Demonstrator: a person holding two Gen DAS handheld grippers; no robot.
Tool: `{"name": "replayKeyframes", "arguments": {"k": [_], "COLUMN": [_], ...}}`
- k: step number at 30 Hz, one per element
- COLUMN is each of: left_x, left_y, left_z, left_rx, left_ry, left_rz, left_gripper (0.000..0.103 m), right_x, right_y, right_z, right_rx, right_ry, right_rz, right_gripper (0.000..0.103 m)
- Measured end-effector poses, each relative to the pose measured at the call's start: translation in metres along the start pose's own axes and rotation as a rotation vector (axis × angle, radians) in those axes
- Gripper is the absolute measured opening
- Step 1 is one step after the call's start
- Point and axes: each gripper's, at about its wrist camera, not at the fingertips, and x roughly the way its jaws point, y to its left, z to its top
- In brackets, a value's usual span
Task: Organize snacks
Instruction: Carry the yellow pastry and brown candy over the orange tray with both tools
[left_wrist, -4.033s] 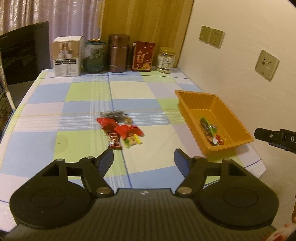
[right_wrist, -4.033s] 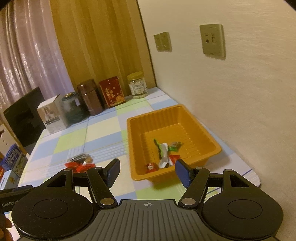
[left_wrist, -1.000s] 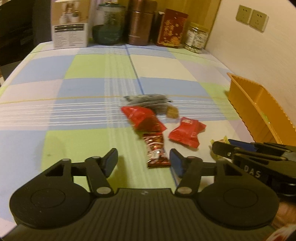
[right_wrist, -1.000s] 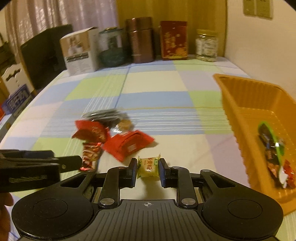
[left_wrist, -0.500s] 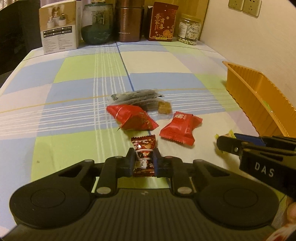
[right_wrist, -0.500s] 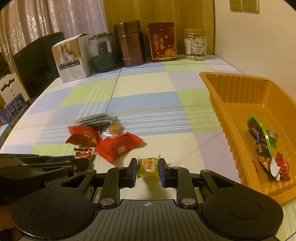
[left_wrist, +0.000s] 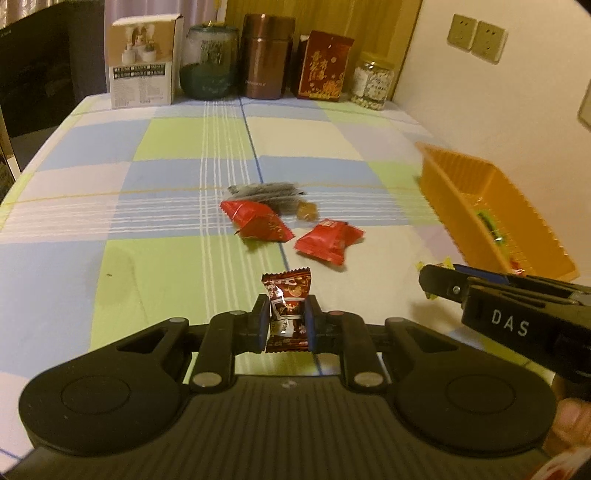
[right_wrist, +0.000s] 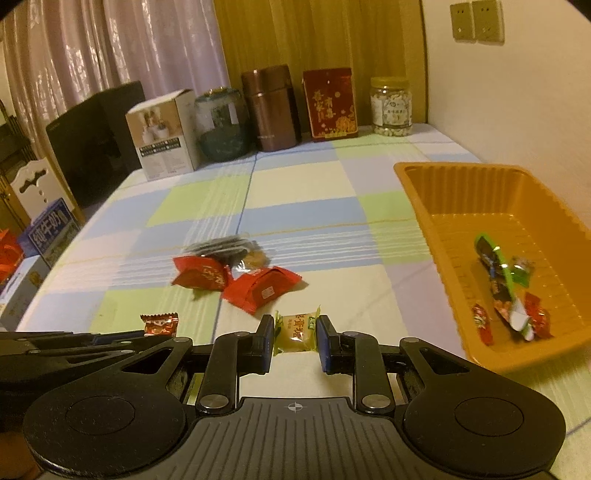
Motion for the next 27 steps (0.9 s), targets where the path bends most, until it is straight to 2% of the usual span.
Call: {"name": "replayKeyframes", "arguments": {"k": [14, 27], "left_x": [-0.069, -0.100], "left_y": [-0.033, -0.062], "left_z": [0.003, 0.007], "left_rx": [0.025, 0.047], "left_ry": [-0.079, -0.120], "left_rz": [-0.037, -0.076], "left_gripper": [0.017, 0.017], "right_x": [-0.078, -0.125], "right_y": [-0.007, -0.027], "right_z": [0.006, 0.004], "right_rx": [0.025, 0.044], "right_ry": [-0.102, -0.157], "right_rz": [-0.021, -0.059], "right_gripper": [0.025, 0.025]}}
